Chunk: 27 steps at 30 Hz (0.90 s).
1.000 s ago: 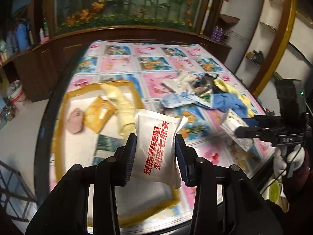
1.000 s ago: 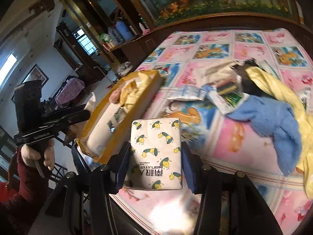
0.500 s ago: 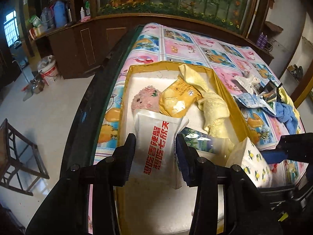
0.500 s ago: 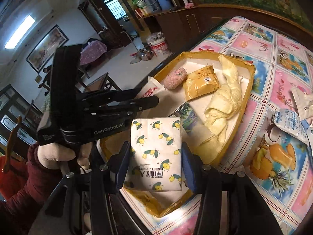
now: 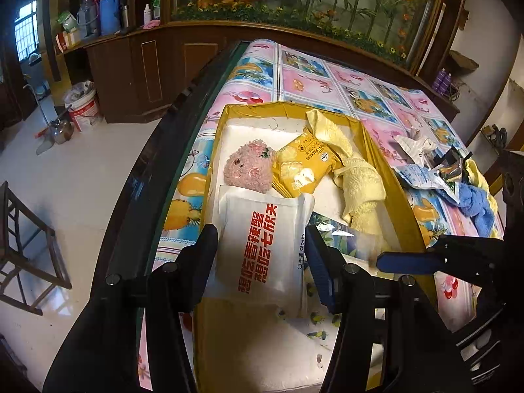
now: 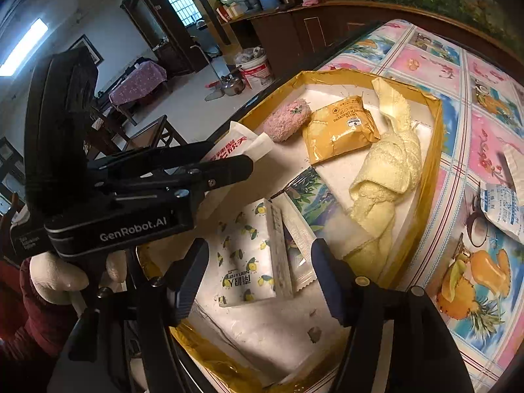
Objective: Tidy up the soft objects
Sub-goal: 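Carry the sachet into the box with the left gripper while the right drops the tissue pack there, then move both grippers back over the remaining items on the tablecloth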
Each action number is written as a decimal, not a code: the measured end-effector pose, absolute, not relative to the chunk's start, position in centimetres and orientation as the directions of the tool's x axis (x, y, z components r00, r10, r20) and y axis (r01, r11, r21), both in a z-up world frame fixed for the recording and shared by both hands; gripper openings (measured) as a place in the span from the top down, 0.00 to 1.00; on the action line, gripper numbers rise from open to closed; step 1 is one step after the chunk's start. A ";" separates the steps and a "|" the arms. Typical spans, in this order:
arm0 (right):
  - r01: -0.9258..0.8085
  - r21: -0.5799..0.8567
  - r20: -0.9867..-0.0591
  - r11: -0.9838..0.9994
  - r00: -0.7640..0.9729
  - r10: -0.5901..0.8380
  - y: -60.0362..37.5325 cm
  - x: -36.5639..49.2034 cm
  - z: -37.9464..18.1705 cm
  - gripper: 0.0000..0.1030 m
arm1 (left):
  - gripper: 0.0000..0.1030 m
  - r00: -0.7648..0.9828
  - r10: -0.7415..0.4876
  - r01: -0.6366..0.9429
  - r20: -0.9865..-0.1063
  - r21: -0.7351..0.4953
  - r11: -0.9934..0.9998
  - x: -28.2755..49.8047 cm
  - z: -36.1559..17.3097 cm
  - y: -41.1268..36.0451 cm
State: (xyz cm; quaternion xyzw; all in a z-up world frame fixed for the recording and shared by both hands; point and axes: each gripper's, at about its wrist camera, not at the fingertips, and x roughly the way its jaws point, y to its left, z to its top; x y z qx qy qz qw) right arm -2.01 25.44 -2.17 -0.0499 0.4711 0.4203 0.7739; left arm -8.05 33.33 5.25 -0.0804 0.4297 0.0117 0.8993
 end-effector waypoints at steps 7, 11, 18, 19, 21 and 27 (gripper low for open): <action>-0.639 0.380 -0.705 0.669 0.268 0.656 19.4 -1.9 0.4 0.37 | 0.24 0.631 0.003 -0.081 -0.776 -0.062 0.995 -8.2 6.1 32.0; -0.585 0.372 -0.683 0.721 0.354 0.639 14.1 -1.9 1.6 0.37 | 0.21 0.645 -0.027 -0.076 -0.764 -0.099 0.992 -8.6 6.9 31.8; -0.380 0.334 -0.677 0.863 0.540 0.500 1.6 -0.7 2.4 0.37 | 0.21 0.746 -0.133 0.016 -0.653 -0.181 0.983 -11.6 10.5 28.3; -0.341 0.336 -0.681 0.878 0.555 0.477 -0.1 -0.4 2.2 0.37 | 0.21 0.752 -0.189 0.047 -0.632 -0.235 0.971 -11.8 10.8 27.5; -0.277 0.346 -0.685 0.897 0.579 0.443 -3.2 -0.3 2.0 0.37 | 0.21 0.736 -0.310 0.113 -0.601 -0.343 0.933 -11.9 10.6 25.9; -0.252 0.358 -0.693 0.899 0.573 0.437 -4.9 -0.6 1.1 0.37 | 0.21 0.620 -0.484 0.211 -0.617 -0.463 0.861 -11.3 8.1 19.5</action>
